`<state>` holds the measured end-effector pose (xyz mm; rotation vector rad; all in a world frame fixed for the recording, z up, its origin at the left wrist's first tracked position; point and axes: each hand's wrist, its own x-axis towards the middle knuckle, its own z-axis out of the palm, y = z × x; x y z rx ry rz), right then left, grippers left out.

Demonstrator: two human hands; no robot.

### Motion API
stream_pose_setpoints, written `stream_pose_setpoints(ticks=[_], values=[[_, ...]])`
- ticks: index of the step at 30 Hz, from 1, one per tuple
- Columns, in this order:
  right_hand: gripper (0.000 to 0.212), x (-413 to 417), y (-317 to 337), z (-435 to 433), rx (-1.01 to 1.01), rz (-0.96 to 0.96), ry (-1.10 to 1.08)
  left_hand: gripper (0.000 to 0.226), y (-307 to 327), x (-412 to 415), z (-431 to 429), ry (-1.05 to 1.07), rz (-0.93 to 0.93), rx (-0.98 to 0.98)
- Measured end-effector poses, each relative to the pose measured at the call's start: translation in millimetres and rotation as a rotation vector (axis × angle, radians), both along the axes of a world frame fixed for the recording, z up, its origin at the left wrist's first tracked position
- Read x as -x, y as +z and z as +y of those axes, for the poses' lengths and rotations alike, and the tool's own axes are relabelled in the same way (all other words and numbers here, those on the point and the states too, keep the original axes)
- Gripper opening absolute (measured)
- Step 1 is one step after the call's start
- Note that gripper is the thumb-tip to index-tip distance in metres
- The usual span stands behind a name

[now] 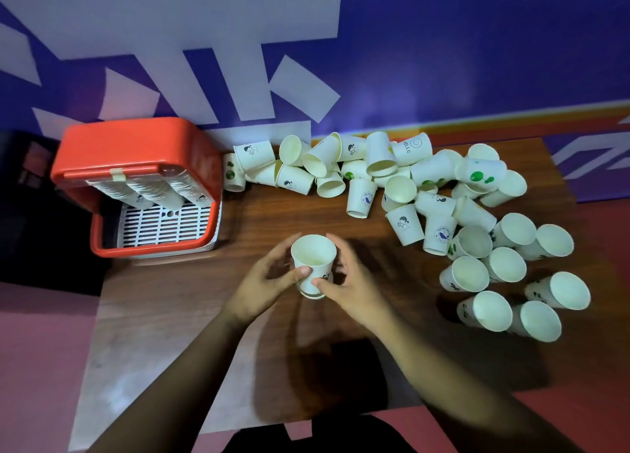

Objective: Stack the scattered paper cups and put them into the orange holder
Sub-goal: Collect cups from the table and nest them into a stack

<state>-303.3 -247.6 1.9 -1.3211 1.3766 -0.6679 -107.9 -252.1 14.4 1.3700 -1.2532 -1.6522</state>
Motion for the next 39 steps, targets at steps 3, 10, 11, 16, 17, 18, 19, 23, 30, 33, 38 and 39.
stream_pose_setpoints(ticks=[3,10,11,16,17,18,19,23,30,33,38,39], values=[[0.077,5.4,-8.4,5.4,-0.066,-0.040,0.035,0.064,-9.9,-3.6,7.5,-0.014,-0.046,-0.007],[0.061,8.4,-33.5,20.1,-0.059,0.140,0.075,0.071,-31.1,-4.8,14.4,-0.201,-0.489,0.185],[0.062,6.7,-35.3,21.4,-0.045,0.174,0.087,0.073,-34.1,-5.4,15.5,-0.222,-0.565,0.199],[0.064,10.1,-37.4,26.8,-0.064,0.194,0.021,0.069,-26.8,1.2,17.5,-0.220,-0.712,0.221],[0.062,15.8,-35.7,27.6,-0.063,0.185,-0.028,0.063,-21.8,3.6,17.1,-0.183,-0.715,0.229],[0.057,23.8,-32.4,29.0,-0.040,0.184,-0.079,0.056,-16.3,6.4,16.4,-0.139,-0.711,0.241],[0.053,34.9,-29.5,31.9,0.000,0.185,-0.126,0.049,-10.2,11.0,15.3,-0.099,-0.714,0.262],[0.037,102.9,-10.4,59.6,0.171,0.236,-0.267,0.032,14.0,54.9,7.5,-0.083,-0.682,0.393],[0.023,217.3,-9.3,112.5,0.179,0.477,-0.665,0.023,6.9,174.5,8.3,-0.393,-0.503,0.402],[0.026,238.8,-22.9,122.0,0.123,0.482,-0.758,0.028,-10.5,230.7,10.6,-0.542,-0.518,0.296],[0.035,244.1,-45.5,112.1,-0.084,0.375,-0.827,0.059,-32.7,294.1,12.7,-0.677,-0.602,0.057],[0.041,245.5,-52.4,109.8,-0.082,0.363,-0.825,0.063,-37.2,301.4,13.4,-0.688,-0.602,0.064]])
